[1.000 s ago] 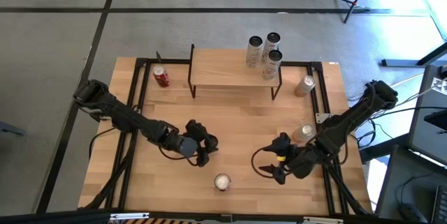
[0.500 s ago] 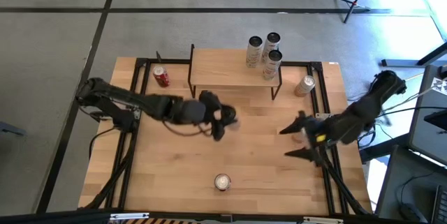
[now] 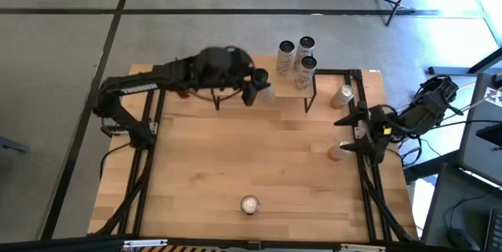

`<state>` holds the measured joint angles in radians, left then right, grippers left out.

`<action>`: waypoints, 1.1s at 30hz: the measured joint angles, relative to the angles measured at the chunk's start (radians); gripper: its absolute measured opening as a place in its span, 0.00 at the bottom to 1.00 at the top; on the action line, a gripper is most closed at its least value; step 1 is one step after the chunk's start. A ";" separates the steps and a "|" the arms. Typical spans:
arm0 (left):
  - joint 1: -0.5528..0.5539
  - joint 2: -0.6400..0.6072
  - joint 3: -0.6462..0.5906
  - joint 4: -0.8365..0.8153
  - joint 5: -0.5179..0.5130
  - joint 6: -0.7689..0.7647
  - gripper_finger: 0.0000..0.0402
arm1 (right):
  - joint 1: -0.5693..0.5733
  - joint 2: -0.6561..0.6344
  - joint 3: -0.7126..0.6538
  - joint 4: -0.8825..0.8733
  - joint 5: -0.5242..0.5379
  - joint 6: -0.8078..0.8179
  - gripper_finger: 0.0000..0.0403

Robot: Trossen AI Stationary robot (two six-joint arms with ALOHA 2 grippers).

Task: Place canned beverage on shelf
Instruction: Put the white-yellow soda can on the shelf aligned with the other white-yellow soda can

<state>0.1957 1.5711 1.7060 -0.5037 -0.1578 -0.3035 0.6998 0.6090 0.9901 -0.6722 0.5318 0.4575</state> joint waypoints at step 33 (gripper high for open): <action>0.247 0.374 0.209 0.120 0.333 0.183 0.58 | 0.000 -0.014 0.000 -0.062 0.139 0.088 0.91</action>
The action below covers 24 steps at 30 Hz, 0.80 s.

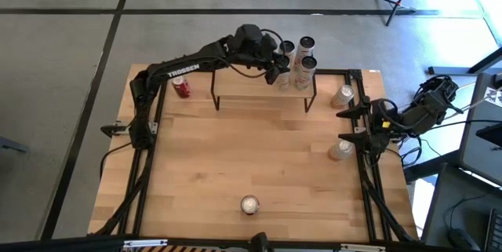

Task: Place canned beverage on shelf
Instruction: Put the white-yellow soda can on the shelf aligned with the other white-yellow soda can

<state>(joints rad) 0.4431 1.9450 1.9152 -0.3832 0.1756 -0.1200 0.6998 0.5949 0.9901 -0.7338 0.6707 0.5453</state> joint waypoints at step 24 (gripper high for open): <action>-0.008 0.001 -0.031 0.014 -0.052 0.000 0.66 | 0.000 0.005 -0.005 -0.003 -0.001 0.000 0.91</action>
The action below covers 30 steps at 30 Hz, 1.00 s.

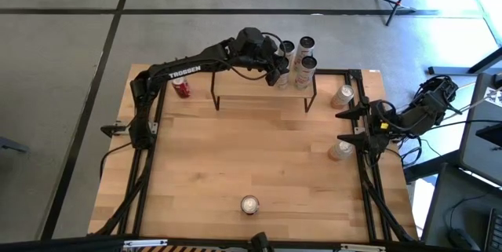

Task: Place canned beverage on shelf
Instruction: Put the white-yellow soda can on the shelf aligned with the other white-yellow soda can, then put the bottom red-white soda can on the shelf

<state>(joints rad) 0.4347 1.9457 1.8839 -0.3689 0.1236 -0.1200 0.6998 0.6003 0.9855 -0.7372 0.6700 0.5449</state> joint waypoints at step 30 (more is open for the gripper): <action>-0.009 0.006 0.002 0.091 0.036 0.048 0.88 | 0.000 0.006 0.000 0.002 0.000 0.000 0.91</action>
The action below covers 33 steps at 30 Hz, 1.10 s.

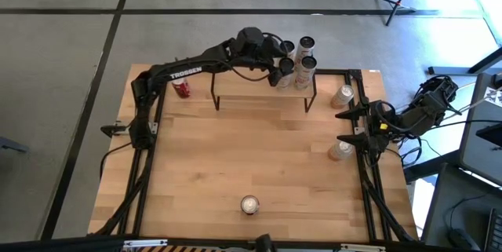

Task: Place canned beverage on shelf
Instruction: Put the bottom red-white soda can on the shelf

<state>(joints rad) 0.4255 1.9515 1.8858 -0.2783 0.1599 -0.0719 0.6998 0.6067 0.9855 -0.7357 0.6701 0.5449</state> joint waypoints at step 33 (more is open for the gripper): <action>-0.591 -0.316 -0.194 -0.469 -0.355 -0.295 0.86 | -0.013 0.231 0.078 0.073 -0.046 -0.127 0.91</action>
<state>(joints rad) -0.1652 1.6357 1.6923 -0.7477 -0.1946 -0.3671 0.6865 0.8381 1.0635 -0.6629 0.6246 0.4183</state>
